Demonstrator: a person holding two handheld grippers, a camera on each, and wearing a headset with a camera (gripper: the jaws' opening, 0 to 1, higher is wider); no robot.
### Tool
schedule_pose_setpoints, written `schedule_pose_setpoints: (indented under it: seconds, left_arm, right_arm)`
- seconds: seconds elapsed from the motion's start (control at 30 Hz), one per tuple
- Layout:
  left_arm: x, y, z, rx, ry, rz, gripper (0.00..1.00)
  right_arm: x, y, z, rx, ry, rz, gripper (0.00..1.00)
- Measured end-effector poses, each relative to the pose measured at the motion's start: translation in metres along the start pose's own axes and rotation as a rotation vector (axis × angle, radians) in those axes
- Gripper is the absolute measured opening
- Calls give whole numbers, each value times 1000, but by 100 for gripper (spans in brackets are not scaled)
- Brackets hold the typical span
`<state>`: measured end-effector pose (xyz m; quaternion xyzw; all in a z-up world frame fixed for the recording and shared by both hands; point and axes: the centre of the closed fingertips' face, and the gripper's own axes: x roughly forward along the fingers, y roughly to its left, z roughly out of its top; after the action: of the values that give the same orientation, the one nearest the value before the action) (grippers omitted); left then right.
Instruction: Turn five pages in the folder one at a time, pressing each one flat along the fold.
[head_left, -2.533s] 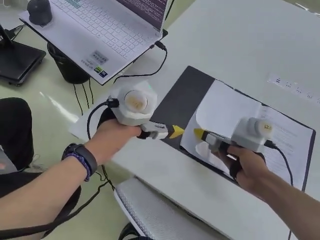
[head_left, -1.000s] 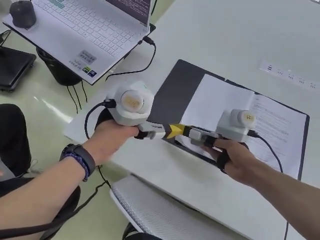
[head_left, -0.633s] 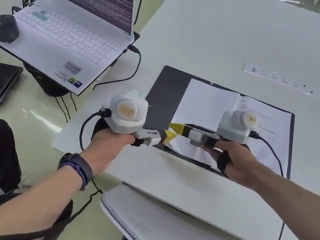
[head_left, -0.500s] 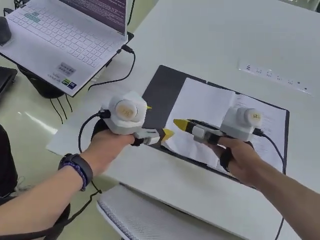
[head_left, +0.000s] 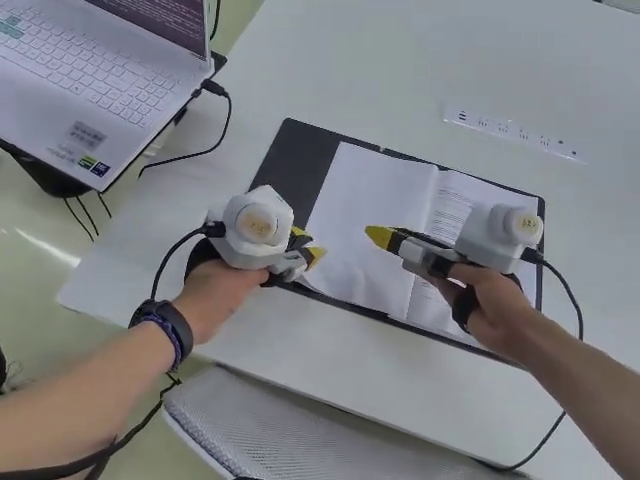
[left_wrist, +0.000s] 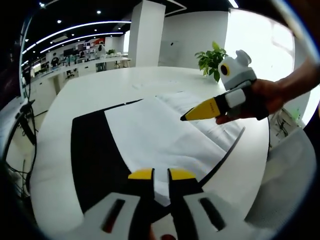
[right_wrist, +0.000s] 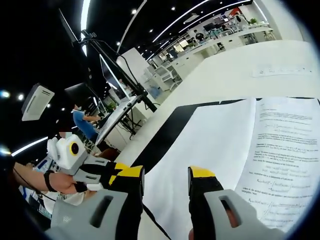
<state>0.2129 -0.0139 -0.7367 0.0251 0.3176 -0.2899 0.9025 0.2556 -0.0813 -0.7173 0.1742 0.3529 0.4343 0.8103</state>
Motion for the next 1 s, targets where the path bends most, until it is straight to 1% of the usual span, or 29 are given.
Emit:
schedule_pose_setpoints:
  seconds: [0.07, 0.17, 0.33, 0.37, 0.43, 0.53, 0.57, 0.77, 0.83, 1.0]
  left_arm:
    - [2, 1, -5, -2, 13, 4, 4]
    - [3, 4, -13, -20, 28, 9, 0]
    - [7, 9, -30, -37, 68, 16, 0]
    - [9, 10, -36, -37, 82, 19, 0]
    - [11, 11, -41, -40, 94, 14, 0]
    - [12, 11, -46, -31, 108, 13, 0]
    - [14, 13, -48, -25, 109, 16, 0]
    - [19, 17, -50, -7, 122, 14, 0]
    - [19, 18, -50, -18, 122, 16, 0]
    - [21, 19, -52, -14, 121, 20, 0]
  right_arm:
    - [-3, -1, -1, 3, 0, -7, 33]
    - [-5, -4, -3, 3, 4, -18, 32]
    - [-5, -9, -6, 12, 6, -22, 32]
    - [-4, -9, -6, 12, 8, -21, 32]
    - [-3, -11, -7, 11, 13, -22, 32]
    - [-1, -16, -4, 12, 12, -21, 31]
    - [0, -18, -3, 10, 13, -22, 30]
    - [1, -31, 7, -17, 9, -31, 27]
    - [1, -38, 13, -21, 3, -41, 26]
    - [1, -52, 26, -15, -30, -65, 23]
